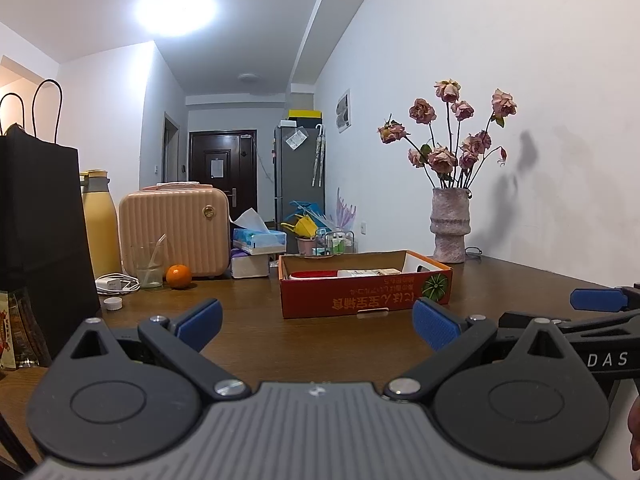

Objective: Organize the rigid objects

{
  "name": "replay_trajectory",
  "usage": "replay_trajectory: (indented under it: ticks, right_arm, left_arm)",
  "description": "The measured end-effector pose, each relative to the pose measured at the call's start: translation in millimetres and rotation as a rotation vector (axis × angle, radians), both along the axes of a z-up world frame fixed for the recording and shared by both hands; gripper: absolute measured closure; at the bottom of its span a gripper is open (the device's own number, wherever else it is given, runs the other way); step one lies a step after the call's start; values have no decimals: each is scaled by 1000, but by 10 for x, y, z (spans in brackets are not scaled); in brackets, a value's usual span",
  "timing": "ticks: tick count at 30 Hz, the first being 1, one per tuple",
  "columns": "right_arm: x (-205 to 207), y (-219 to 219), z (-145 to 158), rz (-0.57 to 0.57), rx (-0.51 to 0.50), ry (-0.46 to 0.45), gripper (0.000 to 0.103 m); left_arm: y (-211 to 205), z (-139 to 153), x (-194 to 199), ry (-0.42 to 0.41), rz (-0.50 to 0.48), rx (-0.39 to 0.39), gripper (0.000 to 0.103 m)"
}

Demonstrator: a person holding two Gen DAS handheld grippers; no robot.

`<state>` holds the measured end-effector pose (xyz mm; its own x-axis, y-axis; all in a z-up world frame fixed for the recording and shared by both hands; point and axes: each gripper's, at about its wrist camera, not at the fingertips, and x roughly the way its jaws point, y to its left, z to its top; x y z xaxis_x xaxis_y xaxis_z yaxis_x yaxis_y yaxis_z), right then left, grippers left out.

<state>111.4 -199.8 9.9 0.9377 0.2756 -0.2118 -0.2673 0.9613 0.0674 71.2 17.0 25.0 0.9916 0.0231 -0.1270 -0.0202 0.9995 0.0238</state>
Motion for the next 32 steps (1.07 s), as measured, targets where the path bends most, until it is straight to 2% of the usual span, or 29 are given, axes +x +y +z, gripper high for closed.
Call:
replay_trajectory:
  ticks: [32]
  right_arm:
    - [18,-8,-35,-4,5,8,2]
  left_arm:
    - [14,-26,17,2,20,-31,0]
